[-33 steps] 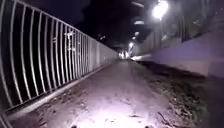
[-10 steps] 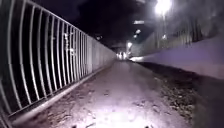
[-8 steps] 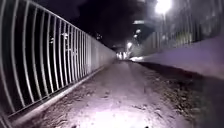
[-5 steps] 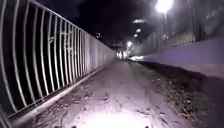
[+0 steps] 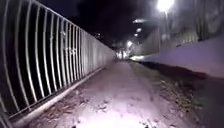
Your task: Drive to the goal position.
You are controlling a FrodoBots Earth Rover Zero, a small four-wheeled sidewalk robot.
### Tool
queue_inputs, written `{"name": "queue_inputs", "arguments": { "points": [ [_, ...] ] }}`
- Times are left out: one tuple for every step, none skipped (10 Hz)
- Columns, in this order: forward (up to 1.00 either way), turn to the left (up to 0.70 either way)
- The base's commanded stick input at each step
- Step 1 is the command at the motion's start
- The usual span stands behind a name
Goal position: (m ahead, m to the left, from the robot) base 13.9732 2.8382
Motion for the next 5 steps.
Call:
{"name": "queue_inputs", "arguments": {
  "points": [
    [0.50, 0.00],
    [0.50, 0.00],
    [0.50, 0.00],
    [0.50, 0.00],
    [0.36, 0.00]
  ]
}}
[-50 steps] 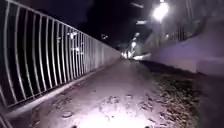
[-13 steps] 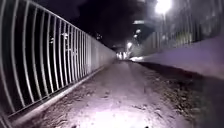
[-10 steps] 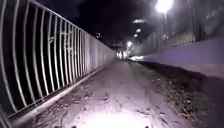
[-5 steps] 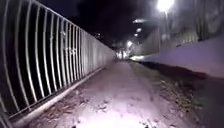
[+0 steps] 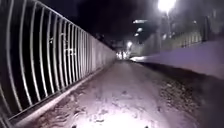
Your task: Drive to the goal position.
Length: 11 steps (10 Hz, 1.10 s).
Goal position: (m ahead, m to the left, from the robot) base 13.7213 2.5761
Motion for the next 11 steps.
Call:
{"name": "queue_inputs", "arguments": {
  "points": [
    [0.24, 0.00],
    [0.33, 0.00],
    [0.41, 0.00],
    [0.49, 0.00],
    [0.50, 0.00],
    [0.50, 0.00],
    [0.50, 0.00],
    [0.50, 0.00],
    [0.50, 0.00],
    [0.50, -0.13],
    [0.50, -0.32]
  ]
}}
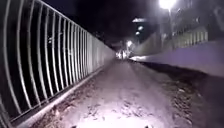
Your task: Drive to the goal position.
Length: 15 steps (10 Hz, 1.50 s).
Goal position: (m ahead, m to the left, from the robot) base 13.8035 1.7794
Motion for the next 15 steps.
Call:
{"name": "queue_inputs", "arguments": {
  "points": [
    [0.50, -0.49],
    [0.50, -0.50],
    [0.50, -0.45],
    [0.50, -0.23],
    [0.50, -0.01],
    [0.50, -0.24],
    [0.50, -0.50],
    [0.50, -0.50],
    [0.50, -0.50],
    [0.50, -0.50],
    [0.50, 0.00],
    [0.50, 0.00],
    [0.50, 0.00],
    [0.50, 0.00],
    [0.50, 0.00]
  ]
}}
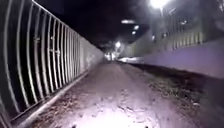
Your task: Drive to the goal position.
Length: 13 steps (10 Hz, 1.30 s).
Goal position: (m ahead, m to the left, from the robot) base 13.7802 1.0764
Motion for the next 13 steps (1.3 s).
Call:
{"name": "queue_inputs", "arguments": {
  "points": [
    [0.50, 0.00],
    [0.50, 0.00],
    [0.50, 0.00],
    [0.50, 0.00],
    [0.50, 0.00],
    [0.50, 0.00],
    [0.50, 0.00],
    [0.50, 0.33],
    [0.50, 0.37],
    [0.50, 0.18],
    [0.50, 0.00],
    [0.50, 0.00],
    [0.50, 0.00]
  ]
}}
